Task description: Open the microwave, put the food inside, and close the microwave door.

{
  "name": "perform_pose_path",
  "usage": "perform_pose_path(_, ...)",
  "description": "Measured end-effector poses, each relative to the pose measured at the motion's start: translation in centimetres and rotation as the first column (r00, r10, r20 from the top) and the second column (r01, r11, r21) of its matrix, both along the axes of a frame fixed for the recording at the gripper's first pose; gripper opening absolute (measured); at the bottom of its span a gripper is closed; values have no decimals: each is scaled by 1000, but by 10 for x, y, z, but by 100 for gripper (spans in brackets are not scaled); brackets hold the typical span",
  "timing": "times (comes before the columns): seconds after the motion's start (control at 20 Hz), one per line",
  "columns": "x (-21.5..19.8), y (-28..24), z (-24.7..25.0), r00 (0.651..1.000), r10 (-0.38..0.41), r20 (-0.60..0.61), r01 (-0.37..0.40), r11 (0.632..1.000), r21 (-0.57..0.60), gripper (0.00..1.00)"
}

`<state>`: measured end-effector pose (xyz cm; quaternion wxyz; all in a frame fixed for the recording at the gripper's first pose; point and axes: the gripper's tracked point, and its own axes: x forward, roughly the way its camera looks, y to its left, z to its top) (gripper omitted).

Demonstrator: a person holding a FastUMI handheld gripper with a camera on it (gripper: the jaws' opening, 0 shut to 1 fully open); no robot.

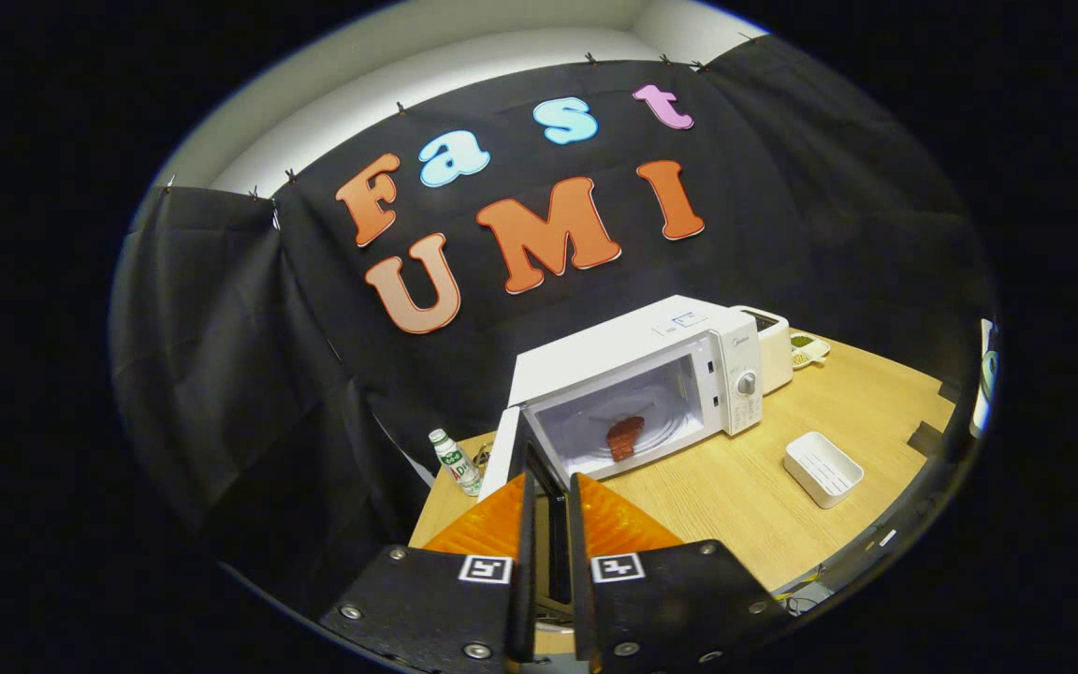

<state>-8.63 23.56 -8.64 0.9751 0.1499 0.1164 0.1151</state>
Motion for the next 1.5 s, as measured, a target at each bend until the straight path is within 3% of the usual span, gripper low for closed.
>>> perform_pose_path(0.05,-6,15,2,1000,18,4,-18,1000,-22,3)
perform_pose_path(0.1,-12,35,4,999,37,5,-37,998,-42,1)
perform_pose_path(0.3,-32,90,-6,999,37,-6,-37,991,-130,0)
perform_pose_path(0.45,-36,114,-24,1000,-14,14,17,968,-249,0)
perform_pose_path(0.55,-38,127,-50,997,-77,-22,69,966,-249,0)
perform_pose_path(0.8,-26,151,-97,986,-162,-41,135,916,-377,1)
perform_pose_path(1.05,-7,132,-129,965,-262,4,234,854,-466,0)
perform_pose_path(1.2,3,117,-152,954,-294,-59,235,854,-464,0)
perform_pose_path(1.5,31,58,-154,926,-374,-56,310,835,-455,0)
